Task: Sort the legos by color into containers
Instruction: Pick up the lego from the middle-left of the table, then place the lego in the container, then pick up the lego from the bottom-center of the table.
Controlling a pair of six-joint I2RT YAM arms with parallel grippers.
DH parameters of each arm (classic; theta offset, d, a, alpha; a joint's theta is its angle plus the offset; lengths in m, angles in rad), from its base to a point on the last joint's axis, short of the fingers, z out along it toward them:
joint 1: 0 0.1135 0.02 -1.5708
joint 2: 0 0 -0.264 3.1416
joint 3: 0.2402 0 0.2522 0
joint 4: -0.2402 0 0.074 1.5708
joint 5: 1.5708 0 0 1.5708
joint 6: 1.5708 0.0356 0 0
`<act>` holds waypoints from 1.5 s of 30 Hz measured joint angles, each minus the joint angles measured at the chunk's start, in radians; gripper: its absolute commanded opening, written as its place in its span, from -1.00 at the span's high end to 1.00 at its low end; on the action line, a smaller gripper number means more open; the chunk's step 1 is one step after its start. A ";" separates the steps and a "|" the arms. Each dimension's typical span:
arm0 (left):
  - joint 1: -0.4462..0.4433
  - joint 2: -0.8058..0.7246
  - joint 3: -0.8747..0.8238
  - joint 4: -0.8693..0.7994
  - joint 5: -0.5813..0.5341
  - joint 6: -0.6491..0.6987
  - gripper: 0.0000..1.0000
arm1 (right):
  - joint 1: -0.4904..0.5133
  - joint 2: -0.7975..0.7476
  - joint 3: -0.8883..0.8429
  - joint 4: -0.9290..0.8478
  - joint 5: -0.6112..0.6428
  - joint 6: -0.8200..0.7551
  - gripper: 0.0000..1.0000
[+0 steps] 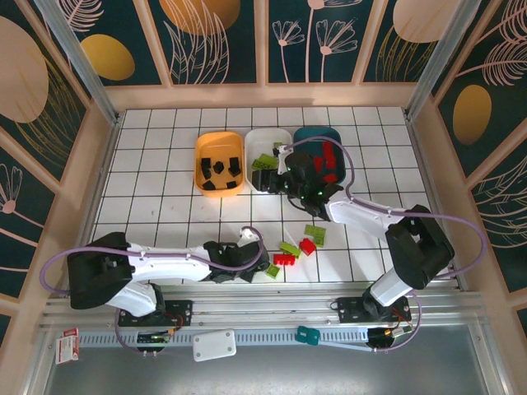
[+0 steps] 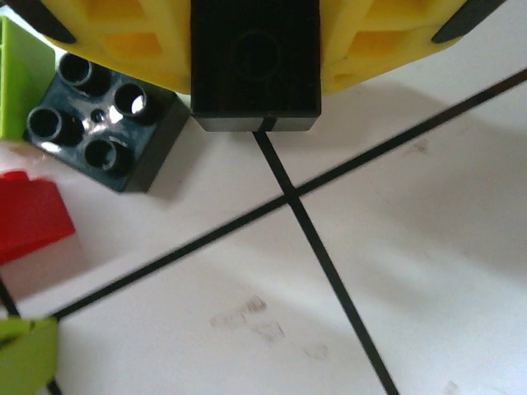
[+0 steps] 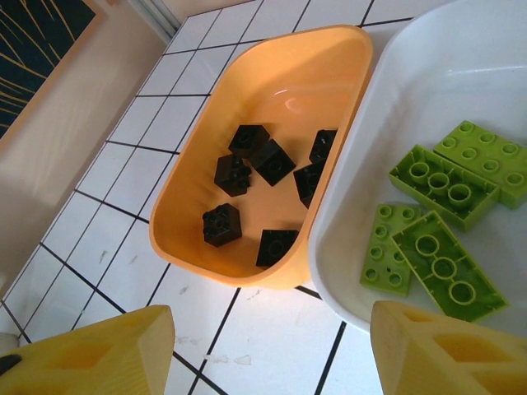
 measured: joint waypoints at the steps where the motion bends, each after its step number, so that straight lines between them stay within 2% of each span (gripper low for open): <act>1: 0.023 -0.031 0.000 -0.001 -0.002 0.000 0.38 | 0.000 -0.012 -0.009 0.000 0.003 0.000 -0.30; 4: 0.118 -0.146 0.000 0.007 -0.009 0.001 0.36 | -0.001 -0.051 -0.039 0.002 0.011 0.004 -0.30; 6: 0.212 -0.214 0.008 0.027 -0.007 0.006 0.36 | -0.001 -0.089 -0.068 0.008 0.015 0.011 -0.30; 10: 0.415 -0.240 0.062 0.081 0.027 0.025 0.36 | -0.001 -0.156 -0.131 0.022 0.019 0.032 -0.30; 14: 0.583 -0.137 0.192 0.132 0.064 0.045 0.38 | -0.001 -0.208 -0.187 0.022 0.019 0.051 -0.30; 18: 0.669 0.043 0.355 0.166 0.105 0.062 0.35 | -0.001 -0.258 -0.252 0.021 0.022 0.068 -0.30; 21: 0.724 0.171 0.452 0.181 0.130 0.069 0.19 | 0.001 -0.301 -0.302 0.017 0.021 0.079 -0.30; 24: 0.767 0.277 0.527 0.175 0.141 0.076 -0.02 | 0.014 -0.334 -0.335 0.000 0.019 0.083 -0.31; 28: 0.791 0.374 0.607 0.154 0.158 0.079 -0.42 | 0.083 -0.345 -0.341 -0.037 0.026 0.075 -0.31; 31: 0.790 0.370 0.617 0.146 0.182 0.079 -0.74 | 0.163 -0.343 -0.341 -0.086 0.041 0.056 -0.31; 34: 0.789 0.318 0.600 0.151 0.215 0.075 -0.97 | 0.242 -0.304 -0.321 -0.153 0.060 0.029 -0.31; 45: 0.789 -0.220 0.290 0.183 0.270 0.036 -0.97 | 0.475 -0.032 -0.095 -0.415 0.191 -0.062 -0.30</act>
